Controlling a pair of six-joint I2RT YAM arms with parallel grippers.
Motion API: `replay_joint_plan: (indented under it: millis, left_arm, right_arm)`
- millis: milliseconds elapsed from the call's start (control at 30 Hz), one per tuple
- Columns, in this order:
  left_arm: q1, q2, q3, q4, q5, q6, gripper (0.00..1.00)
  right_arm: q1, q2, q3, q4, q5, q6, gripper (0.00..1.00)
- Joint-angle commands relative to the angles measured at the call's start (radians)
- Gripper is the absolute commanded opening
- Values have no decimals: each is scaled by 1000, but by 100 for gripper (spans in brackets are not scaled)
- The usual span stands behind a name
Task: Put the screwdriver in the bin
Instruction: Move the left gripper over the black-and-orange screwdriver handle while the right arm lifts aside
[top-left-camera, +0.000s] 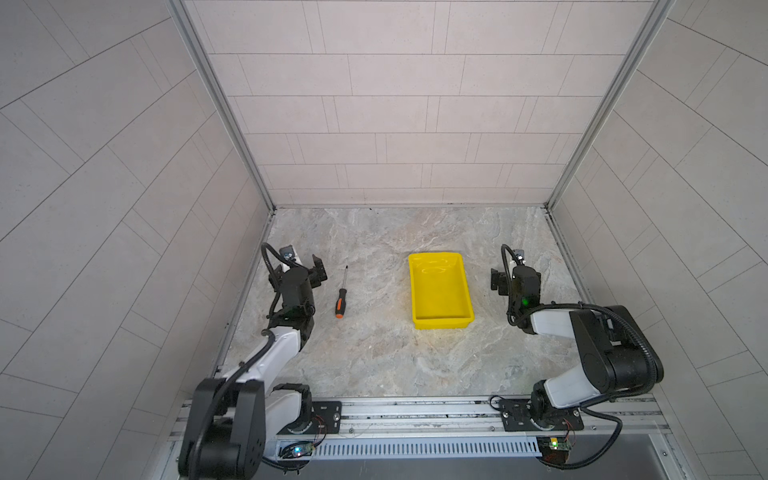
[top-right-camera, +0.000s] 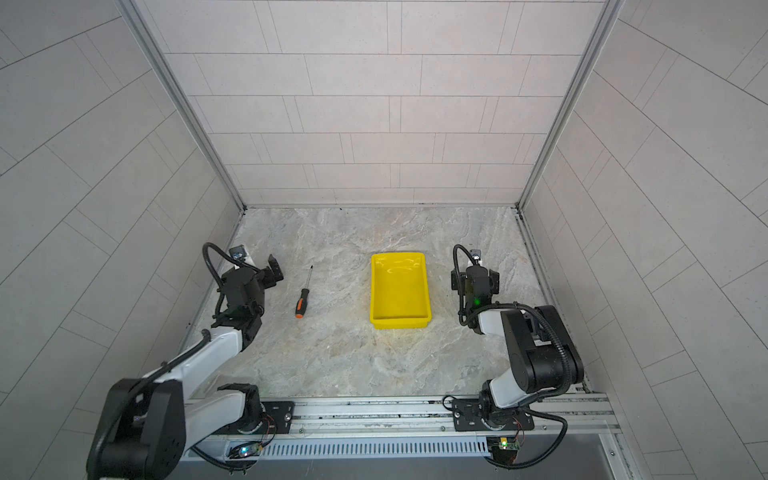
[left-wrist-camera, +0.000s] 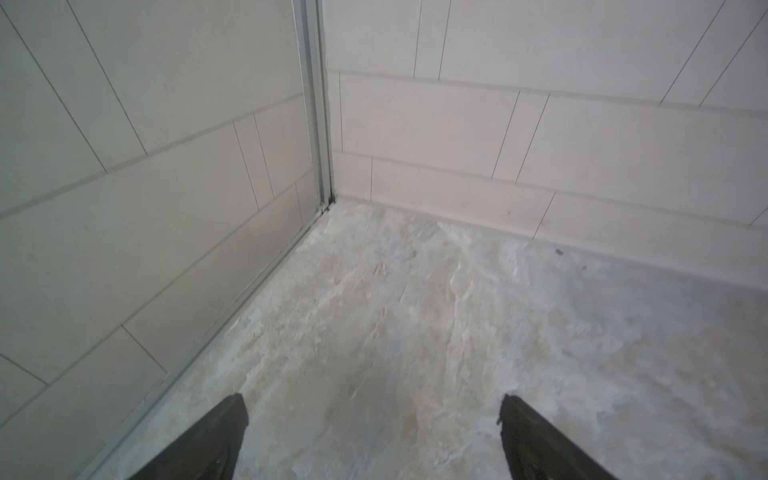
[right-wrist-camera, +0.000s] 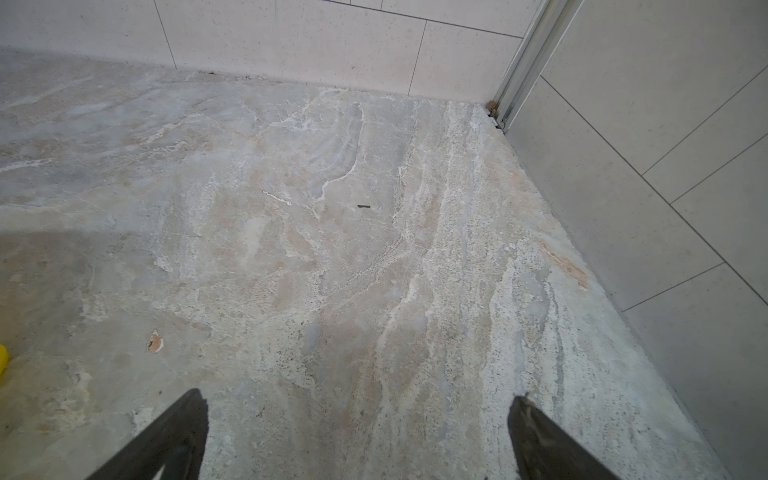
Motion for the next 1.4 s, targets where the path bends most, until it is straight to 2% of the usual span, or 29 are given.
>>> replay_joint_plan:
  millis: [0, 67, 100, 233, 400, 533, 633, 700, 800, 1033, 1133, 1367]
  left_arm:
    - [-4, -79, 200, -620, 29, -133, 100]
    - [-4, -82, 312, -793, 76, -134, 100]
    - [-4, -84, 351, -849, 112, -128, 100]
    - [-3, -113, 424, -959, 205, -162, 100]
    - [-5, -141, 422, -1048, 243, -255, 100]
    - [-5, -130, 398, -1095, 316, -255, 100]
    - [-4, -122, 363, -1099, 331, -260, 100]
    - [-5, -105, 337, -1088, 355, -257, 100]
    - [-8, -64, 309, -1054, 420, -275, 100]
    - [-56, 70, 325, -1028, 427, -293, 100]
    - [-109, 135, 345, -1031, 393, -299, 100]
    - [-147, 272, 331, -974, 372, -338, 98]
  right_arm:
    - [-3, -70, 74, -177, 80, 31, 100]
    - [-15, -121, 170, -384, 131, 84, 100]
    - [-21, -143, 221, -427, 140, 124, 100]
    - [-28, -199, 308, -540, 50, 229, 100]
    - [-7, -226, 463, -783, -34, 281, 100]
    - [2, -278, 495, -895, -175, 265, 100]
    - [9, -325, 497, -958, -261, 262, 99]
    - [10, -329, 530, -1064, -225, 367, 98]
    - [10, -316, 593, -1217, -297, 326, 99]
    - [9, -371, 540, -1257, -407, 321, 98]
    - [10, -400, 533, -1293, -382, 311, 99]
    - [9, -493, 441, -1313, -369, 300, 99]
